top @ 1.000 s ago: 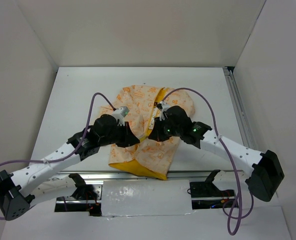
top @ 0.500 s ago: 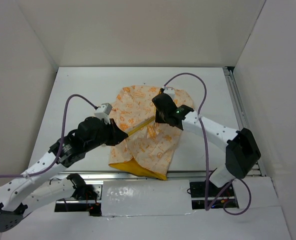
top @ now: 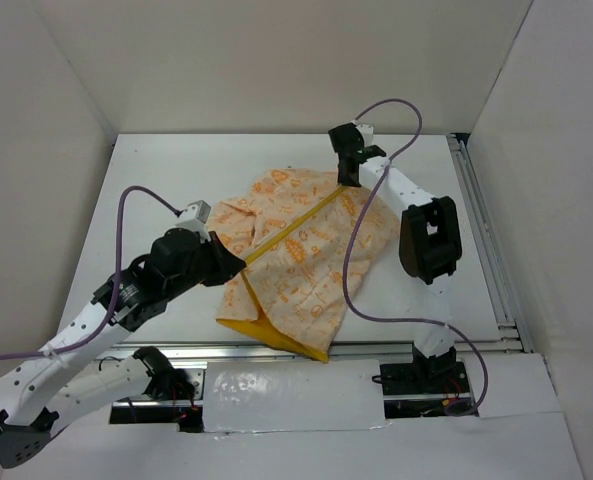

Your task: Zip up the jacket

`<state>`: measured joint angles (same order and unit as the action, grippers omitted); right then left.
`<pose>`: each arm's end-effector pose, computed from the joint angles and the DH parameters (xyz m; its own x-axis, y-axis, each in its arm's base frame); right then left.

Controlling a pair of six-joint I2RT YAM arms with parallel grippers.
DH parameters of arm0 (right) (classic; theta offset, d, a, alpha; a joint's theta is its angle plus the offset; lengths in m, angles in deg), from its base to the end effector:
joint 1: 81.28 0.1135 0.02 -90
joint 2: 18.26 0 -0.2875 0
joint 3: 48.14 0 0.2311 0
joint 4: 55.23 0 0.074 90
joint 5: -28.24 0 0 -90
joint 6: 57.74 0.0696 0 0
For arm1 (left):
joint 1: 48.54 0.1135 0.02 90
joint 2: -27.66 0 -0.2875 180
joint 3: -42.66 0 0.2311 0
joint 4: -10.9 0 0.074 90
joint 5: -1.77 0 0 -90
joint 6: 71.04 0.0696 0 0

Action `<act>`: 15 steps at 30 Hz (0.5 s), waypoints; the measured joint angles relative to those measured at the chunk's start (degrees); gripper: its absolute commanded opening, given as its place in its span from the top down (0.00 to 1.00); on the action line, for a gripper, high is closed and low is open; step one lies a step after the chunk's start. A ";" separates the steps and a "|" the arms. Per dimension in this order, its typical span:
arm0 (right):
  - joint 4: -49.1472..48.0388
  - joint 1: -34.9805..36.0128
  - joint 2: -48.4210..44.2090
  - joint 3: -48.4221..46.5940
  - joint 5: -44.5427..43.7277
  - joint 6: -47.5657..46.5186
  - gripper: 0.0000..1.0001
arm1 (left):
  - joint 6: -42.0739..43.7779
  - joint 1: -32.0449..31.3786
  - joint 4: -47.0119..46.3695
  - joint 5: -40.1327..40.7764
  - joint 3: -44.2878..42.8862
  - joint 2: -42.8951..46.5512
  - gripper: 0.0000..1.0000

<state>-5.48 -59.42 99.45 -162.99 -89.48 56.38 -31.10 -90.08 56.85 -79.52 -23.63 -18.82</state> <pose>0.4453 0.1438 0.2487 -0.7006 0.1087 -0.7052 0.2398 0.9667 -0.0892 0.1325 -0.1033 0.3374 -0.6363 -0.4488 -0.6275 0.1027 0.7569 -0.6455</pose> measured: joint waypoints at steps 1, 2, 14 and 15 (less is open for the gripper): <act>0.11 -0.98 2.16 -2.67 0.31 -1.18 1.00 | -0.11 0.17 0.07 -0.02 0.00 -0.07 1.00; 0.20 -2.10 4.96 -6.03 0.92 -2.80 1.00 | -0.13 0.33 0.09 -0.15 0.00 -0.17 1.00; 0.04 -9.64 28.59 -39.87 7.30 -14.23 1.00 | 0.28 2.64 -2.80 -5.53 1.05 -7.89 1.00; 0.11 -10.27 28.79 -39.89 7.98 -14.58 1.00 | 0.28 2.89 -3.58 -6.99 1.11 -8.50 1.00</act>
<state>-5.37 -69.69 128.23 -202.88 -81.50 41.80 -30.82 -87.19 53.26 -86.52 -22.52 -27.32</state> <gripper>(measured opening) 0.005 0.033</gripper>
